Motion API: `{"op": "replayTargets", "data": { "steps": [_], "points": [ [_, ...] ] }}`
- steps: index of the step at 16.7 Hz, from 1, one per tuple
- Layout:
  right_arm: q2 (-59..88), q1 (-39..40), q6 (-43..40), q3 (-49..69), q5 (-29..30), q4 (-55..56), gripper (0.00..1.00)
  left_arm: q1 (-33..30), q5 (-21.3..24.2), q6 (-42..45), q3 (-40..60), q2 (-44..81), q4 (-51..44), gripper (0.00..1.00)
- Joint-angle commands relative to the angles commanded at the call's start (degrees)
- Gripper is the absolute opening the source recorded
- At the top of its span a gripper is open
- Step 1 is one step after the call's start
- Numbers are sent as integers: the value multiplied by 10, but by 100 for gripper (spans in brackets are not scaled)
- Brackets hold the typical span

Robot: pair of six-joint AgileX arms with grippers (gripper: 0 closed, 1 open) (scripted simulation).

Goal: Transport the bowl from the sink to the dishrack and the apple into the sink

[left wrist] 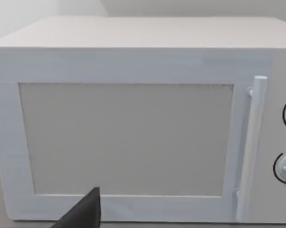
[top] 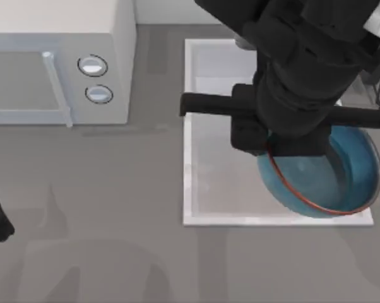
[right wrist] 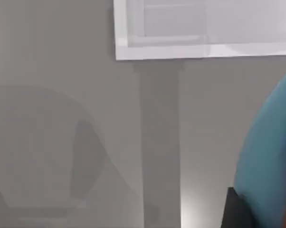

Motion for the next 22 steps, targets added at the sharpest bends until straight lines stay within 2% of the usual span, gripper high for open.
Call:
{"op": "replayTargets", "data": {
  "steps": [4,12,15,18,22],
  "points": [
    [-40,-141,-92,-44,-51,154,0,0,0,0,0,0,0,100],
    [-149,-531,-360,-204,-206,612,0,0,0,0,0,0,0,100],
    [-194,-650,-448,-258,-259,742,0,0,0,0,0,0,0,100],
    [-228,-723,-504,-292,-294,817,0,0,0,0,0,0,0,100],
    [-239,-743,-521,-302,-305,837,0,0,0,0,0,0,0,100]
  ]
}}
